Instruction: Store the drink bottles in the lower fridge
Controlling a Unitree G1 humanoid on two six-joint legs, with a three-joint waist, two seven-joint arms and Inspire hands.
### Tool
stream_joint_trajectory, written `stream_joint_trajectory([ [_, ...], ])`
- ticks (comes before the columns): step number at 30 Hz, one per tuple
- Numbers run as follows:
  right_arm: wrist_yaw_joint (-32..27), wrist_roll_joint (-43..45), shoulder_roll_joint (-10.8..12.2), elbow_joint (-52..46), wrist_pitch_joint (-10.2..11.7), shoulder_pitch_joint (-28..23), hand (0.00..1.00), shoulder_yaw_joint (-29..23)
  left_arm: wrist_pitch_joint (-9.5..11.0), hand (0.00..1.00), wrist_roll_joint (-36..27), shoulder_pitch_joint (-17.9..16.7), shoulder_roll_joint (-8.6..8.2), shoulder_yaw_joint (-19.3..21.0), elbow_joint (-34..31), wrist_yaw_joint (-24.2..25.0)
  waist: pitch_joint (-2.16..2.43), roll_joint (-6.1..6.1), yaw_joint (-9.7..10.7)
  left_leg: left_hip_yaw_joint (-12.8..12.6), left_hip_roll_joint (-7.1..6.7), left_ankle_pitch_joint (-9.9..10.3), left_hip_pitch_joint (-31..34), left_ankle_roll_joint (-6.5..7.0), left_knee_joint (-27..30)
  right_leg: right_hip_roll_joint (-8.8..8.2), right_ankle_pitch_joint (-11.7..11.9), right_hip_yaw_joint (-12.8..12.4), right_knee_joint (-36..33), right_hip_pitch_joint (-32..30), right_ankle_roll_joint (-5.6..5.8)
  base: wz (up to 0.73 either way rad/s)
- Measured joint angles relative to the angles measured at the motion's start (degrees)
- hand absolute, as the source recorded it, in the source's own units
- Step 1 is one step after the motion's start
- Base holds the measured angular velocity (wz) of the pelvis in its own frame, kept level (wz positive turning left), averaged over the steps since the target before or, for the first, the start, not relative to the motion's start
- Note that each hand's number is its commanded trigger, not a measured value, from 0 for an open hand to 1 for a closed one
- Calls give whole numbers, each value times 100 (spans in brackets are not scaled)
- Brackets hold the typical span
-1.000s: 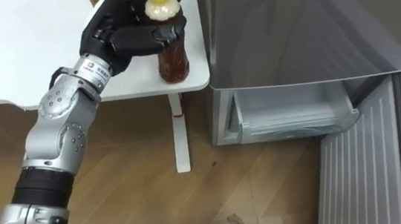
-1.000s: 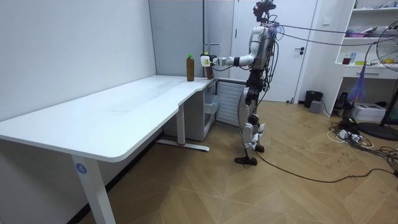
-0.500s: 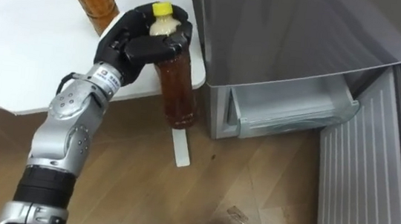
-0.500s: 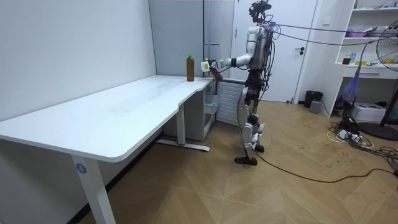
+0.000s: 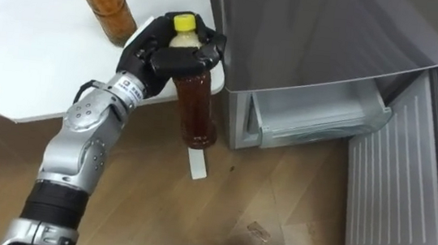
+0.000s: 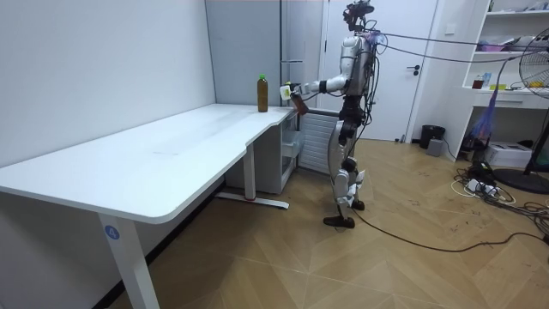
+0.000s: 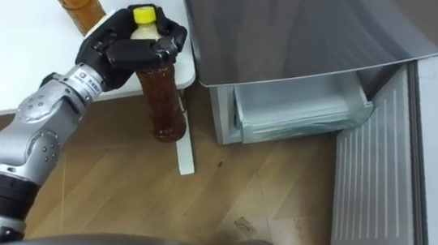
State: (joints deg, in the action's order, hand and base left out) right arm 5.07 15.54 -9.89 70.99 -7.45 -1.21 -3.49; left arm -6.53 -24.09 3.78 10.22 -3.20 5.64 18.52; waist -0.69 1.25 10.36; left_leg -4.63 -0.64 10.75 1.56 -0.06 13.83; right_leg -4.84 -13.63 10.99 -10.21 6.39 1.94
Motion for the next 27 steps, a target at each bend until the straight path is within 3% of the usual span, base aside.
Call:
stream_joint_trajectory([
  [4, -9, -169, -28, -196, -4, 70, 0, 155, 44, 100, -19, 2, -106, -35, -446, -15, 5, -8, -222, -69, 15, -13, 33, 12, -38, -5, 1, -67, -62, -122, -1, -12],
  [10, -3, -271, 66, -779, 73, 245, 0, 651, 69, 100, 11, 2, -222, -425, -532, -80, 35, -140, -456, 1, 7, -15, -20, 12, -57, -1, 3, -68, -44, -53, -2, 0],
  [12, 193, -386, 165, -1189, 252, 250, 0, 813, 69, 100, 9, 1, -234, -546, -532, -84, 33, -157, -522, 15, -4, -16, -73, 11, -67, -4, 5, -59, -41, -14, -2, 4],
  [17, 717, -577, 297, -1755, 337, 195, 0, 1267, 71, 100, 7, 2, -281, -589, -572, -82, 37, -173, -769, 11, -2, -15, -167, 11, -111, -8, 5, -2, -34, 73, -1, 1],
  [22, 1113, -601, 309, -2059, 399, 220, 0, 1620, 78, 100, 9, 0, -279, -612, -572, -166, 35, -208, -906, 45, -12, -16, -114, 11, -102, -15, 5, 48, -44, 87, -1, 7],
  [27, 1337, -599, 323, -2501, 425, 189, 0, 1848, 97, 100, 7, -1, -269, -644, -572, -210, 35, -262, -915, 87, -15, -15, -70, 11, -85, -17, 5, 164, -48, 99, -1, 10],
])
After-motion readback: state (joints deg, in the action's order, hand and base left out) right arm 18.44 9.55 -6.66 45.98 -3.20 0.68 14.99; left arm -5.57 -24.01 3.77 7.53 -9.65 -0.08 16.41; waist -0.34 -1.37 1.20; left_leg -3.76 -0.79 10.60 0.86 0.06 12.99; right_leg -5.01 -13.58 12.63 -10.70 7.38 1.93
